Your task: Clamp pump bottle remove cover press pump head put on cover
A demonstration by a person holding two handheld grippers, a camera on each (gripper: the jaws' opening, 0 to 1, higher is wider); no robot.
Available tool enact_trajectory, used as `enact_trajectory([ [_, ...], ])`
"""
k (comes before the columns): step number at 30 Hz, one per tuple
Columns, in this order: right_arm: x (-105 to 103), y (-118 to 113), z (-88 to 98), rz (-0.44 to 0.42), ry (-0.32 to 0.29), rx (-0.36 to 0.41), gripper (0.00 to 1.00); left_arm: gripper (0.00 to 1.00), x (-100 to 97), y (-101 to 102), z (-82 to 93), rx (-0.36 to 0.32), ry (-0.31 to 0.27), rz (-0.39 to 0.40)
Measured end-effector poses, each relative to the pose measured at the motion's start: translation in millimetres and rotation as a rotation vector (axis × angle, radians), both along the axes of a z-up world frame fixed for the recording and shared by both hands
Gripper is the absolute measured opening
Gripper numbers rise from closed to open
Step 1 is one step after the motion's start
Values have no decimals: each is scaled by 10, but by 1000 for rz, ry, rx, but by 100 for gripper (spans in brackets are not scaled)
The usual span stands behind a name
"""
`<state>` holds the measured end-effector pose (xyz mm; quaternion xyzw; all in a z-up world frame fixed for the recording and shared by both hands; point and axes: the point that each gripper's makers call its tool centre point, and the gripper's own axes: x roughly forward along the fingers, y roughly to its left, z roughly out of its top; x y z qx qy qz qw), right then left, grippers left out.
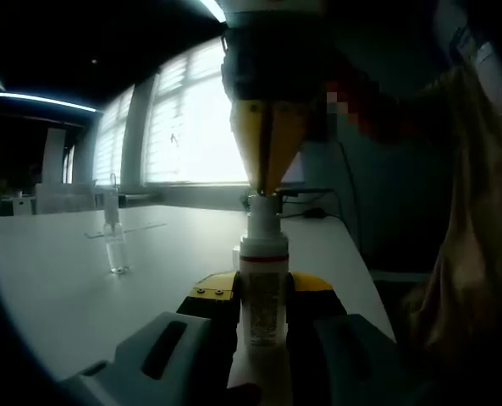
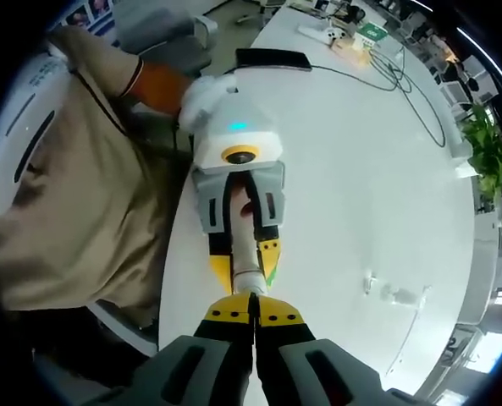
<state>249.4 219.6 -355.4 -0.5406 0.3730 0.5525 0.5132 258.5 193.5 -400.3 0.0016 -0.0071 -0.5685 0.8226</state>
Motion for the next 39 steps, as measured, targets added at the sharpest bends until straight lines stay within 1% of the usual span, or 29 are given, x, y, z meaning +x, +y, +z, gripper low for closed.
enact_trajectory([
  [2, 2, -2, 2, -9, 2, 4, 0, 12, 3, 2, 0, 0, 0, 0],
  [5, -11, -2, -11, 2, 1, 9, 0, 12, 1, 1, 2, 0, 0, 0],
  [13, -10, 7, -62, 6, -8, -32, 0, 12, -14, -12, 4, 1, 0, 0],
  [18, -12, -2, -62, 1, 2, -29, 0, 12, -15, -15, 3, 0, 1, -1],
  [25, -21, 1, -65, 8, -22, -42, 0, 12, -13, -17, 2, 1, 0, 0],
  [39, -21, -5, -63, 2, -18, -21, 0, 12, 18, 7, -10, 0, 3, -2],
])
